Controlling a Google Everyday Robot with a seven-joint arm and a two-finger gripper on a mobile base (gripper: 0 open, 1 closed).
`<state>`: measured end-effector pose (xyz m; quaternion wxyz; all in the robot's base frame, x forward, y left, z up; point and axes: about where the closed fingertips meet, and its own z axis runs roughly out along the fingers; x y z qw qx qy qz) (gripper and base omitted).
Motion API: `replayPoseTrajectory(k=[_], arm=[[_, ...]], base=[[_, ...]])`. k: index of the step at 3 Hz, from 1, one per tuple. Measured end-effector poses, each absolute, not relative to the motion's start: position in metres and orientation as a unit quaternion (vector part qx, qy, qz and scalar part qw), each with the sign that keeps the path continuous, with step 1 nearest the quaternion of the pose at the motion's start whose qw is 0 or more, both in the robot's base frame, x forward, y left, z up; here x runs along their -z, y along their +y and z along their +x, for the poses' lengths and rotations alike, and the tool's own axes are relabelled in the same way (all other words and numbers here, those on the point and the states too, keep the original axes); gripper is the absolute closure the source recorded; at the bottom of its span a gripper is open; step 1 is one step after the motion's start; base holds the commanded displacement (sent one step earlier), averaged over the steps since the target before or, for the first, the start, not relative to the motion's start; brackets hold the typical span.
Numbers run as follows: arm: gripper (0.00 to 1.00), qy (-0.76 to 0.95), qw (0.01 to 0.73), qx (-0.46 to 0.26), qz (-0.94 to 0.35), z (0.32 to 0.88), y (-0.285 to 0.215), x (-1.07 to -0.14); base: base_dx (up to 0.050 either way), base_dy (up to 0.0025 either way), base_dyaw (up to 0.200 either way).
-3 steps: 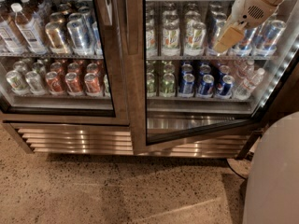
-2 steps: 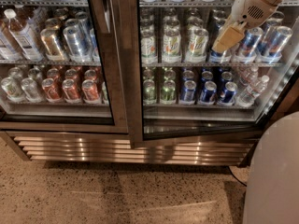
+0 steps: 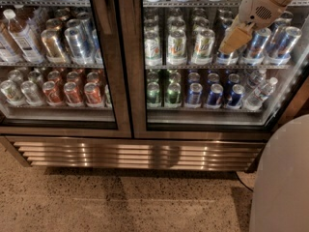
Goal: Close right fridge door
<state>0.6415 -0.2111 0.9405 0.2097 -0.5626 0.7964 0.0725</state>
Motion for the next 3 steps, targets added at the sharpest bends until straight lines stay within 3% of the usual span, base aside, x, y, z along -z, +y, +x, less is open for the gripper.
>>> replayPoseTrajectory(k=[2, 3], arm=[[1.00, 0.796, 0.210, -0.072, -0.563, 0.6415, -0.2111, -0.9405], [1.00, 0.796, 0.210, -0.072, -0.563, 0.6415, -0.2111, -0.9405]], base=[[-0.050, 0.00000, 0.000], [0.000, 0.00000, 0.000]])
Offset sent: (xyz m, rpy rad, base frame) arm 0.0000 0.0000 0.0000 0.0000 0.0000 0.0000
